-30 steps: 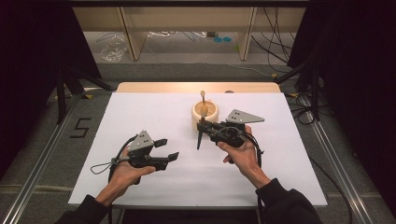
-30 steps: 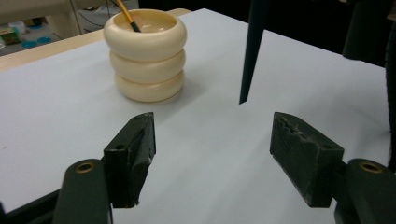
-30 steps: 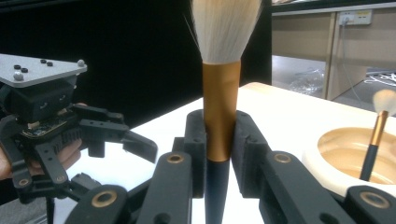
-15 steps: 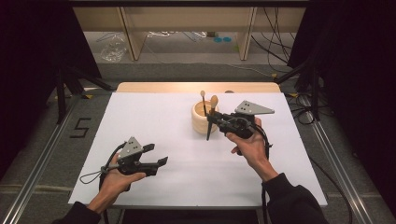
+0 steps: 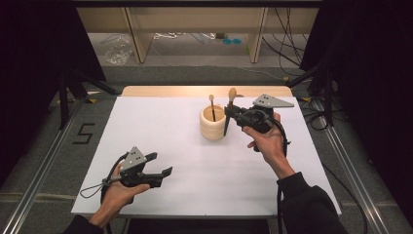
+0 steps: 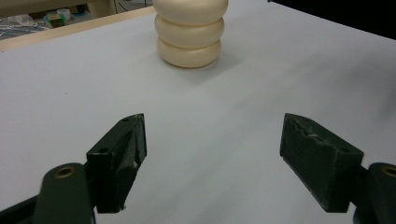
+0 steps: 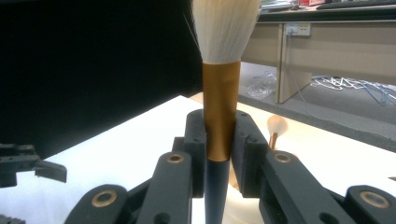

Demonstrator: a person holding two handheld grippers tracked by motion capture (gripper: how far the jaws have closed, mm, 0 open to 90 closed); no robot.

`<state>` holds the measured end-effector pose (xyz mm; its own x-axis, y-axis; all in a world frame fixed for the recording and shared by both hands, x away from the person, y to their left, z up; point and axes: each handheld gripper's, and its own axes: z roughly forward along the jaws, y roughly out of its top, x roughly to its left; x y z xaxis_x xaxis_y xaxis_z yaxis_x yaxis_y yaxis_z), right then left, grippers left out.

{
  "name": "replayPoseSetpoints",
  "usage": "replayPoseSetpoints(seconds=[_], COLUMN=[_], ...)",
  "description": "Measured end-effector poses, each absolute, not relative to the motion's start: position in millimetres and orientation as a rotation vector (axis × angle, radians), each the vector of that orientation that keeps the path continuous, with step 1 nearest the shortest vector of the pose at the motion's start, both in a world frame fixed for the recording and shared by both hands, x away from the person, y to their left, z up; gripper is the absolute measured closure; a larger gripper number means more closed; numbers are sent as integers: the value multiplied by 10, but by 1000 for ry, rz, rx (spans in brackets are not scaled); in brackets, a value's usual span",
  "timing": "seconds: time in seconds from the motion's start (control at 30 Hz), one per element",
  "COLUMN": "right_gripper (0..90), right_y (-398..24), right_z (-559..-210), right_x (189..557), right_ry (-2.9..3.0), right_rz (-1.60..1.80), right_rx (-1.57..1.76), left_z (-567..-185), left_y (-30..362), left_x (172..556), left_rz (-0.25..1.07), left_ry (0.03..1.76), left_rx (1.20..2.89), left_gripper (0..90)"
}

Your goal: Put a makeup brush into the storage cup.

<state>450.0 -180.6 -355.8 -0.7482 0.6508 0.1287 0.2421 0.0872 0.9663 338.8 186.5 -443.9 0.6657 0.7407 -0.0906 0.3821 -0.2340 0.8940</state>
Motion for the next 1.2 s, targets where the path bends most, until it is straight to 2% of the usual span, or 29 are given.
replayPoseSetpoints(seconds=[1.2], right_gripper=[785], right_y=[-1761], right_z=[-3421], right_x=[4945], right_ry=[1995], right_rz=[1706], right_rx=[970], left_z=[-4423], left_y=[1838], left_x=[3353], left_rz=[425], left_ry=[885], left_rx=[1838], left_gripper=[222])
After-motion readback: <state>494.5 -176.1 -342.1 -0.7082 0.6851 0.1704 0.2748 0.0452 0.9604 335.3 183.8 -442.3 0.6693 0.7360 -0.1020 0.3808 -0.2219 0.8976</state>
